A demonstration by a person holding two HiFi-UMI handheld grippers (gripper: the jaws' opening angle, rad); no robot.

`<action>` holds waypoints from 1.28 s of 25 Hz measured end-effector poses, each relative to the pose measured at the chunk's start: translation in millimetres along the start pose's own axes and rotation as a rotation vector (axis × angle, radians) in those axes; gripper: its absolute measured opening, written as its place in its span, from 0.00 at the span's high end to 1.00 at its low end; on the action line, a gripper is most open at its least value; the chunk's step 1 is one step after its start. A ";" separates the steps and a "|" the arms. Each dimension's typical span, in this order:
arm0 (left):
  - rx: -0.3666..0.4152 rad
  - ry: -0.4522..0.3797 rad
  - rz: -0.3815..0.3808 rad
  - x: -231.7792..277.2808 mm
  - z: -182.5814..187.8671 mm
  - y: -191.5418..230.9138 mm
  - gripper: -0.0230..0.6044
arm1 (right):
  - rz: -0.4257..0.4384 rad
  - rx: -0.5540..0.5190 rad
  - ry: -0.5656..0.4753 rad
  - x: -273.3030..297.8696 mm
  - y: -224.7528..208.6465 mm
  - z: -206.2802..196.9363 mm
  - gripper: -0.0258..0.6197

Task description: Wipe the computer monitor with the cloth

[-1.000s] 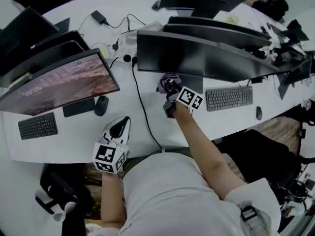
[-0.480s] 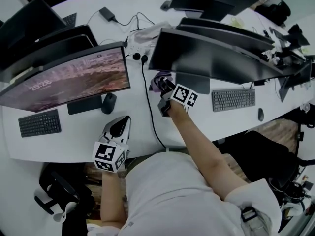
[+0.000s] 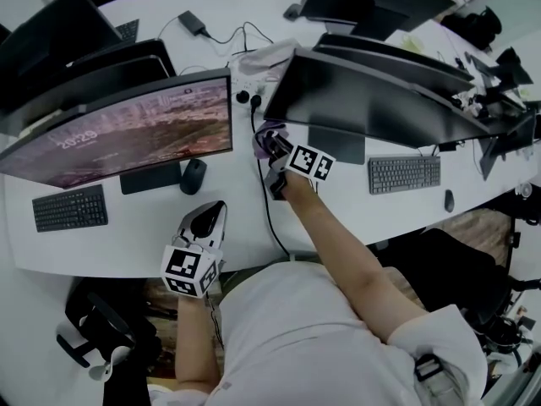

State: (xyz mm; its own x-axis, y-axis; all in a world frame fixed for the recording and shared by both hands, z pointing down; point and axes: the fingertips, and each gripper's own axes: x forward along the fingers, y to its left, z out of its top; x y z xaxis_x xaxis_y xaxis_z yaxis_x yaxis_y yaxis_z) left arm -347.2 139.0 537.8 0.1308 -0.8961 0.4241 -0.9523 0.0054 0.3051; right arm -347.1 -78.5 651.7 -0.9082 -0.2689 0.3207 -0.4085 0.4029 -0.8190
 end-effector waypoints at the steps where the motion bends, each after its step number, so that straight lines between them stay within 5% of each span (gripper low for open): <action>1: -0.003 -0.002 0.002 -0.7 -0.7 0.5 0.97 | 0.002 -0.001 0.006 2.2 2.1 -1.5 0.89; 15: -0.015 -0.003 0.009 -6.0 -4.2 5.2 0.97 | 0.110 -0.042 0.047 24.5 52.3 -7.2 0.88; 32: 0.023 -0.006 0.000 -7.7 3.0 -8.4 0.97 | 0.162 0.118 -0.145 -5.4 76.6 33.4 0.88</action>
State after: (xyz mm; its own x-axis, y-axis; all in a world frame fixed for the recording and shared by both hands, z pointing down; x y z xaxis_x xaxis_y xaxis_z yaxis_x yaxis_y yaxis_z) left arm -341.1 144.5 529.4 0.1293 -0.8989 0.4187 -0.9583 -0.0047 0.2859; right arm -370.4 -75.4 571.4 -0.9350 -0.3353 0.1156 -0.2370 0.3481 -0.9070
